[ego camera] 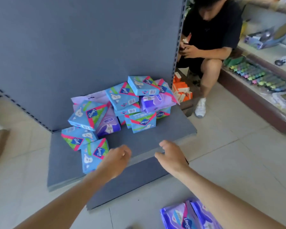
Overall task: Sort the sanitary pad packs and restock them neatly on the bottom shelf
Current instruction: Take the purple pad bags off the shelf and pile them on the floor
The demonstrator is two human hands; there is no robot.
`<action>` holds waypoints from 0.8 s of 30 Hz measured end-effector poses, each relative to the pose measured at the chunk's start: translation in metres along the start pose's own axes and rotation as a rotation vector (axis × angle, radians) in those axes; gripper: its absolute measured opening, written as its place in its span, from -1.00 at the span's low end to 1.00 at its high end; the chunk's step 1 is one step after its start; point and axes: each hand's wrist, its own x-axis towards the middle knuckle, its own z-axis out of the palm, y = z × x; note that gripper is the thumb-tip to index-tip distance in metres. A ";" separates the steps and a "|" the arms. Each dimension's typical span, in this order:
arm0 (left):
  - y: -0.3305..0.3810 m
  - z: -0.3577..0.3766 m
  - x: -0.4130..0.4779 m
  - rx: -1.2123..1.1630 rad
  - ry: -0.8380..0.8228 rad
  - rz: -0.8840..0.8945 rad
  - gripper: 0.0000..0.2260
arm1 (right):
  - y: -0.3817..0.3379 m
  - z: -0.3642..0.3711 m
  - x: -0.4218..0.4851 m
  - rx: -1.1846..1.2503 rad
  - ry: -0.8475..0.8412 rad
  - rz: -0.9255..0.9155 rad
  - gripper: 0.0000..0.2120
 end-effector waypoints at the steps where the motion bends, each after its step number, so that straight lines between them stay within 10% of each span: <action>1: -0.010 -0.013 -0.003 -0.073 0.060 -0.041 -0.80 | -0.013 0.003 0.005 0.014 0.007 -0.021 -0.59; 24: -0.158 -0.141 0.096 -0.082 0.683 -0.370 -0.72 | -0.140 0.111 0.130 0.125 -0.098 -0.062 -0.68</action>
